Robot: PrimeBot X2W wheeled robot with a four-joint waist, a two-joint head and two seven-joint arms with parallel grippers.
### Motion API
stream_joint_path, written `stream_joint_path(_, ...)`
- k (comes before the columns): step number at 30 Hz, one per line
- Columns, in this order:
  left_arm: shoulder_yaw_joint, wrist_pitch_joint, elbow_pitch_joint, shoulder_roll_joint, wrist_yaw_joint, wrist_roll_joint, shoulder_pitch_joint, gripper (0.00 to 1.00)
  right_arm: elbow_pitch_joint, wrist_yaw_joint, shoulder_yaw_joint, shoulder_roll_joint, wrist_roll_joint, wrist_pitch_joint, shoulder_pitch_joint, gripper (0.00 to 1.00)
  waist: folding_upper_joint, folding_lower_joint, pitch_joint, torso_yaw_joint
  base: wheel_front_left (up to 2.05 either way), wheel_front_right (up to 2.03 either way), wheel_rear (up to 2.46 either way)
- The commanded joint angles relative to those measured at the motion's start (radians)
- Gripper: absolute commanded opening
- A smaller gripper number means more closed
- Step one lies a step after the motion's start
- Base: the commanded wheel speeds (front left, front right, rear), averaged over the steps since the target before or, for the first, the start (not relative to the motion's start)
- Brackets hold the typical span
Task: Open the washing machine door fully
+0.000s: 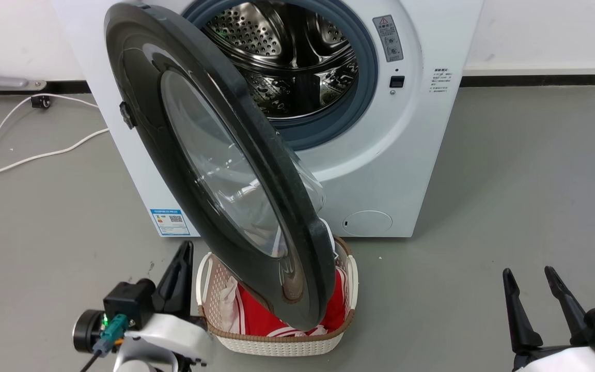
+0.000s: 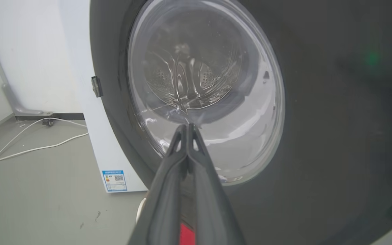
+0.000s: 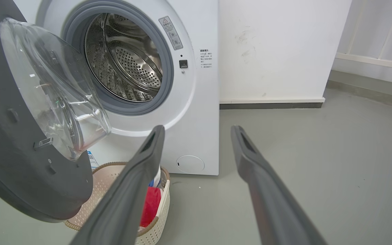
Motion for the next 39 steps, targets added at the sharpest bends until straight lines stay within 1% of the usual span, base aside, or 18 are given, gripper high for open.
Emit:
stream_joint_path(1, 0.004, -0.001, -0.006, 0.004, 0.005, -0.002, -0.013, 0.00, -0.004, 0.000, -0.002, 0.005, -0.003, 0.000, -0.004, 1.00, 0.0000, 0.0000, 0.000, 0.001, 0.00, 0.00, 0.00)
stream_joint_path(6, 0.012, 0.009, -0.071, 0.018, 0.010, -0.006, -0.065, 0.00, -0.008, 0.000, -0.009, 0.013, 0.000, 0.001, 0.003, 1.00, 0.0000, 0.0000, -0.001, 0.010, 0.00, 0.00, 0.00)
stream_joint_path(11, 0.012, 0.025, -0.188, 0.020, 0.019, -0.005, -0.141, 0.00, -0.009, 0.000, -0.015, 0.018, -0.006, 0.005, 0.004, 1.00, 0.0000, 0.0000, -0.004, 0.019, 0.00, 0.00, 0.00)
stream_joint_path(16, -0.008, 0.047, -0.329, 0.001, 0.036, 0.004, -0.218, 0.00, -0.013, 0.000, -0.026, 0.021, -0.008, 0.005, 0.007, 1.00, 0.0000, 0.0000, -0.009, 0.027, 0.00, 0.00, 0.00)
stream_joint_path(21, -0.063, 0.072, -0.448, -0.025, 0.052, 0.006, -0.280, 0.00, -0.012, 0.000, -0.026, 0.025, -0.007, 0.006, 0.013, 1.00, 0.0000, 0.0000, -0.013, 0.030, 0.00, 0.00, 0.00)
stream_joint_path(25, -0.130, 0.101, -0.522, -0.041, 0.052, -0.004, -0.306, 0.00, -0.012, 0.000, -0.024, 0.027, -0.011, 0.006, 0.014, 1.00, 0.0000, 0.0000, -0.013, 0.027, 0.00, 0.00, 0.00)
stream_joint_path(30, -0.242, 0.153, -0.579, -0.051, 0.046, -0.041, -0.292, 0.00, -0.006, 0.000, -0.026, 0.029, -0.016, 0.003, 0.024, 1.00, 0.0000, 0.0000, -0.011, 0.027, 0.00, 0.00, 0.00)
stream_joint_path(35, -0.387, 0.209, -0.569, -0.057, 0.036, -0.108, -0.259, 0.00, -0.001, 0.000, -0.031, 0.031, -0.015, -0.002, 0.031, 1.00, 0.0000, 0.0000, -0.013, 0.031, 0.00, 0.00, 0.00)
stream_joint_path(39, -0.504, 0.272, -0.547, -0.059, 0.019, -0.156, -0.232, 0.00, 0.002, 0.000, -0.036, 0.032, -0.011, -0.001, 0.032, 1.00, 0.0000, 0.0000, -0.011, 0.032, 0.00, 0.00, 0.00)
